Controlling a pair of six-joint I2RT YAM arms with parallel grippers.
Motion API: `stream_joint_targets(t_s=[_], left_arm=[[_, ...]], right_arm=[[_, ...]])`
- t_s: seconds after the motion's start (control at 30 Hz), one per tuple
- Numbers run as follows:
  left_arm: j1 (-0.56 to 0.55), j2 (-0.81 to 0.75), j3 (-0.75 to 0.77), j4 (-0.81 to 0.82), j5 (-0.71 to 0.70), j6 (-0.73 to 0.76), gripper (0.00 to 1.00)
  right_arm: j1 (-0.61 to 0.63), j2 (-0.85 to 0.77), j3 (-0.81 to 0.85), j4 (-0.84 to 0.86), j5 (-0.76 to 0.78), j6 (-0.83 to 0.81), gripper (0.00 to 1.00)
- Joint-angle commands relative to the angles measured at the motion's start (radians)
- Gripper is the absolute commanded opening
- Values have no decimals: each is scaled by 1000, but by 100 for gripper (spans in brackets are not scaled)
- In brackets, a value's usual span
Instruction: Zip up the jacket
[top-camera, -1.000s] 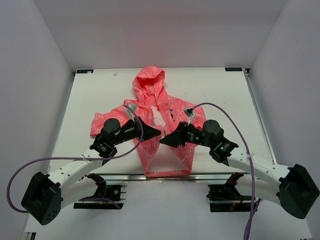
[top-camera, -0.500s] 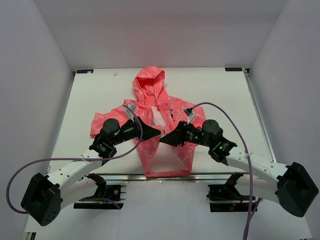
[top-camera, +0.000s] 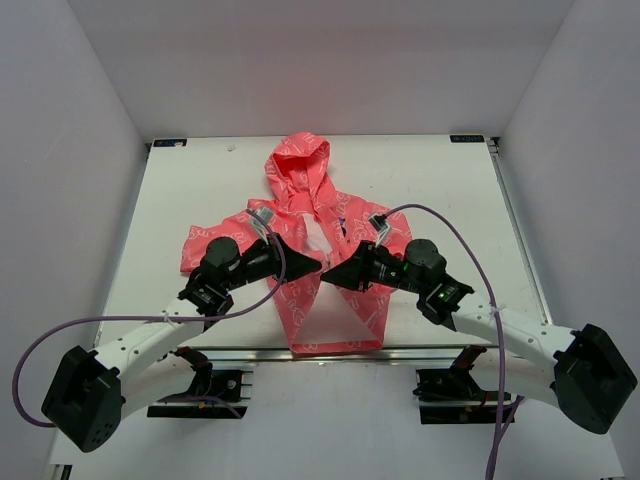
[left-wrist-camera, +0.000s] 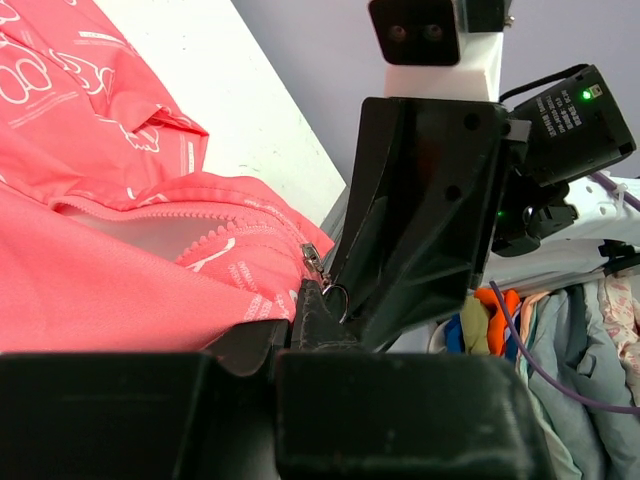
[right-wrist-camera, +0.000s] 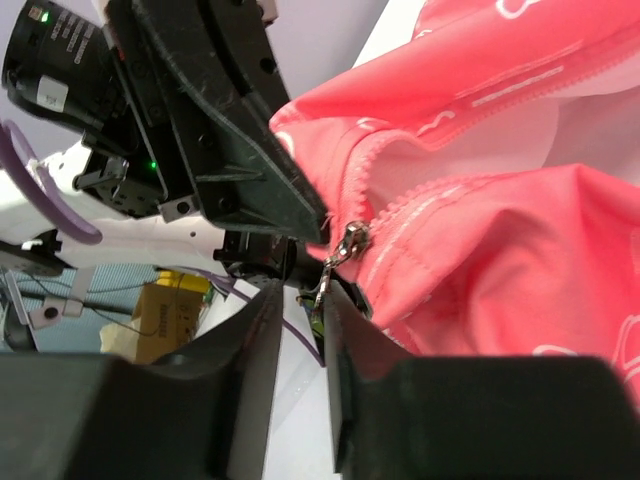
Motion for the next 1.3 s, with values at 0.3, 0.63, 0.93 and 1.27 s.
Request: stream_joint_targets(t_s=[0.3,0.63,0.93,1.27], left_arm=[[-6,-20,21,-53,57,71,0],[-6,-37,38,-170,115,145,0],[-6,-37,69,-291,153,220,0],[-6,-64,77,-358,208,255,0]], right_arm=[[7,0,64,-9,80,36,0],[5,36,146,-95,128,-5,0],[5,48,190,-173,294,68,0],[-1,91,235,-226,249,-37,0]])
